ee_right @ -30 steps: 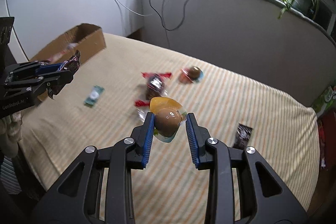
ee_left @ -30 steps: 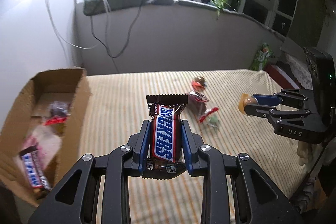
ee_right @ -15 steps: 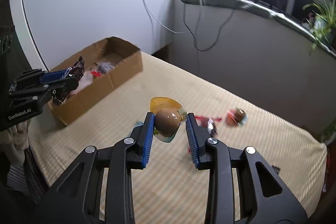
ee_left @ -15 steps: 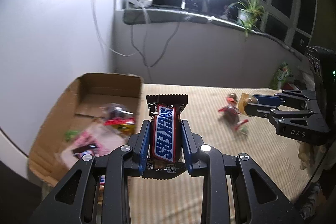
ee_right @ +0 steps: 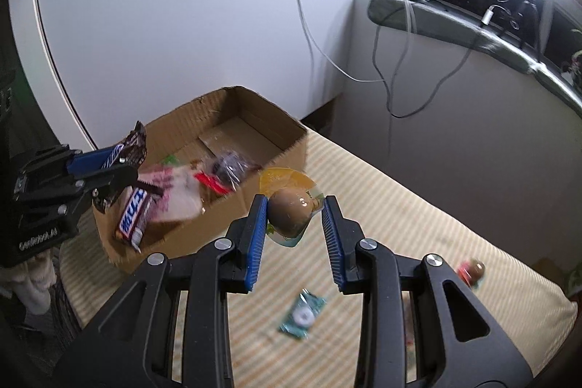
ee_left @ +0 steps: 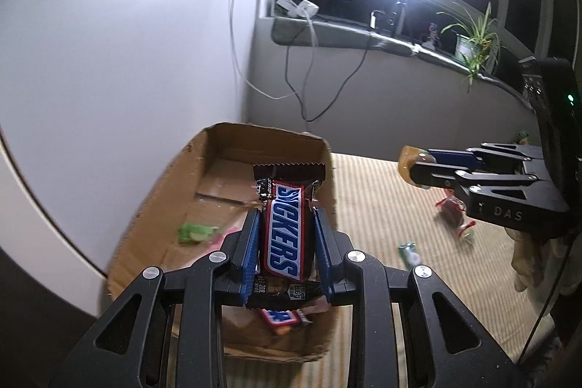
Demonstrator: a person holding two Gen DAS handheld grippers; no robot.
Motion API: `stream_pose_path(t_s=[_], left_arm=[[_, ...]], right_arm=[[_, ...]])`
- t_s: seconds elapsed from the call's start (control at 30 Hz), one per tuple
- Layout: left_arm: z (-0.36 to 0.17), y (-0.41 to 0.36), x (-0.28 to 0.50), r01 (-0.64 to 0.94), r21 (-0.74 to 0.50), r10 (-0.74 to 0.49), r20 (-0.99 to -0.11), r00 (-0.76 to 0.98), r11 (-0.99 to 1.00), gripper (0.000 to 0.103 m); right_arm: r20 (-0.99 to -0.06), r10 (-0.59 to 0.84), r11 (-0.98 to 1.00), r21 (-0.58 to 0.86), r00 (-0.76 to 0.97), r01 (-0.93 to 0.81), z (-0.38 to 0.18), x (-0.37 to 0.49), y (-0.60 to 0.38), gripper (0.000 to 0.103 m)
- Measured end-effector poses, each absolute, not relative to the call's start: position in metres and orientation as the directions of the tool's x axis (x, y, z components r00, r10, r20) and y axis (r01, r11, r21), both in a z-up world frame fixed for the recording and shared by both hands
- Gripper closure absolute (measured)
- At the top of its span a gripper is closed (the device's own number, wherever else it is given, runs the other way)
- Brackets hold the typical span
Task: Organize snacks
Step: 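Carry the Snickers bar and the round chocolate over the cardboard box with both grippers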
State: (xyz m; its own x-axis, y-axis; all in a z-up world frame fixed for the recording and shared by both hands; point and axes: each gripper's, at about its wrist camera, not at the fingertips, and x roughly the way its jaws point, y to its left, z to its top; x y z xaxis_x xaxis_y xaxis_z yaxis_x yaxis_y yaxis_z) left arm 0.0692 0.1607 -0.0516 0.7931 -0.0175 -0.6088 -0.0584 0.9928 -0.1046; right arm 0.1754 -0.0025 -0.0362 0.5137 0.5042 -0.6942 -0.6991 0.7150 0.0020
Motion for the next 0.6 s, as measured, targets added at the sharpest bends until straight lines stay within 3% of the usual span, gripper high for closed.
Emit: stream_pose_path(t_s=[0.6], left_arm=[[-0.056,0.177,0.070,-0.090,-0.084,0.020,-0.606,0.795,0.992,0.076]], right_arm=[[-0.712,0.541,0.674,0.047,0.448,-0.737,-0.056,0.207,0.081,0.071]])
